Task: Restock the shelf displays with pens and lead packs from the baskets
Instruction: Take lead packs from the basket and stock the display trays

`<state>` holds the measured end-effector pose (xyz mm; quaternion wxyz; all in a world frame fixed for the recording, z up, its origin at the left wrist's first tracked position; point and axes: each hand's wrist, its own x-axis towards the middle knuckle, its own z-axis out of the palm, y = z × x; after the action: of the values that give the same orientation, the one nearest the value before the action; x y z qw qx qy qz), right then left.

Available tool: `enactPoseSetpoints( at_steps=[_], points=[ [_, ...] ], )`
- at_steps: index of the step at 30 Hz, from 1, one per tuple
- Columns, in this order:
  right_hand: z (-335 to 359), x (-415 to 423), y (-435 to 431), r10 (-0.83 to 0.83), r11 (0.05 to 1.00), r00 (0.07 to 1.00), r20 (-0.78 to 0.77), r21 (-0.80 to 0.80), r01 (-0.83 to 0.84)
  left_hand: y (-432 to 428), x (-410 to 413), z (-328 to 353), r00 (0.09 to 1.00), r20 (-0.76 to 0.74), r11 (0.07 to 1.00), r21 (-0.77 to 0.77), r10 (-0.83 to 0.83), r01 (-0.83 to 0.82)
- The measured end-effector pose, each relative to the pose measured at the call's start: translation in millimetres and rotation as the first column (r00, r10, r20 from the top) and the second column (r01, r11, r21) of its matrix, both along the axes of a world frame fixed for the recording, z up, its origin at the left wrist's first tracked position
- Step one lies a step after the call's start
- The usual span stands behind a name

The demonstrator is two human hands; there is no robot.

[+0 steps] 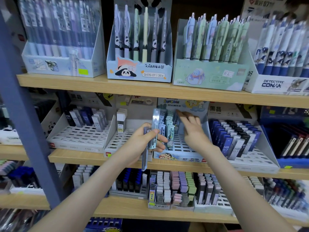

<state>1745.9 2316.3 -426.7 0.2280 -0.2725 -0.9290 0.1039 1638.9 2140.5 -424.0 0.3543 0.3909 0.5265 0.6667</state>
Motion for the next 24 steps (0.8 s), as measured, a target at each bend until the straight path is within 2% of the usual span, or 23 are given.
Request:
enactPoseSetpoints(
  at_steps=[3,5,7,9,11,13,15,17,18,19,20,21,22,23,24],
  points=[
    [2.3,-3.2,0.9,-0.027,0.999,1.0,0.008,-0.046,0.028,-0.7,-1.3,1.9,1.0,-0.03,1.0,-0.012,-0.009,0.009],
    [1.9,0.4,2.1,-0.046,0.999,0.999,-0.02,-0.019,0.046,-1.9,-1.4,3.1,0.998,-0.051,0.999,-0.028,-0.03,0.028],
    [1.6,6.5,-2.2,0.018,0.99,0.974,-0.227,0.138,0.014,-2.6,0.0,3.1,0.996,-0.058,0.997,-0.045,-0.068,0.065],
    [2.1,11.1,-13.4,0.24,0.916,0.888,-0.393,0.395,-0.072,-2.3,2.2,2.2,0.99,-0.049,0.99,-0.058,-0.129,0.126],
    [3.5,13.8,-25.9,0.45,0.75,0.839,-0.304,0.639,-0.171,-2.5,5.7,2.8,0.982,-0.031,0.98,-0.065,-0.189,0.186],
    [6.2,16.9,-32.0,0.515,0.581,0.846,-0.141,0.782,-0.224,-3.2,10.1,5.5,0.973,-0.031,0.971,-0.076,-0.23,0.227],
    [6.9,22.4,-31.4,0.485,0.541,0.868,-0.105,0.816,-0.204,-5.5,15.0,10.0,0.966,-0.029,0.962,-0.098,-0.257,0.254],
    [6.2,27.8,-28.8,0.472,0.57,0.871,-0.137,0.801,-0.183,-7.4,18.7,13.3,0.966,-0.074,0.963,-0.122,-0.248,0.238],
    [5.3,29.8,-27.1,0.466,0.628,0.866,-0.18,0.757,-0.18,-7.5,18.6,14.1,0.971,-0.098,0.97,-0.128,-0.219,0.206],
    [4.9,30.7,-27.5,0.433,0.733,0.861,-0.265,0.659,-0.166,-7.2,17.4,14.8,0.979,-0.102,0.979,-0.114,-0.179,0.167],
    [5.5,32.0,-28.1,0.351,0.868,0.854,-0.384,0.476,-0.143,-6.3,14.8,14.4,0.985,-0.092,0.987,-0.083,-0.146,0.138],
    [8.9,33.8,-29.9,0.211,0.971,0.836,-0.507,0.211,-0.117,-6.2,12.9,15.6,0.99,-0.071,0.992,-0.053,-0.121,0.118],
    [10.8,34.8,-29.7,0.046,0.993,0.814,-0.579,-0.066,-0.103,-5.6,10.0,15.7,0.994,-0.043,0.995,-0.031,-0.097,0.096],
    [10.0,35.1,-25.3,-0.091,0.95,0.802,-0.59,-0.292,-0.107,-5.4,7.5,15.4,0.997,-0.004,0.997,-0.011,-0.079,0.079],
    [7.6,34.4,-18.3,-0.173,0.902,0.806,-0.566,-0.419,-0.1,-5.2,5.4,14.6,0.995,0.053,0.997,0.001,-0.08,0.08]
  ],
)
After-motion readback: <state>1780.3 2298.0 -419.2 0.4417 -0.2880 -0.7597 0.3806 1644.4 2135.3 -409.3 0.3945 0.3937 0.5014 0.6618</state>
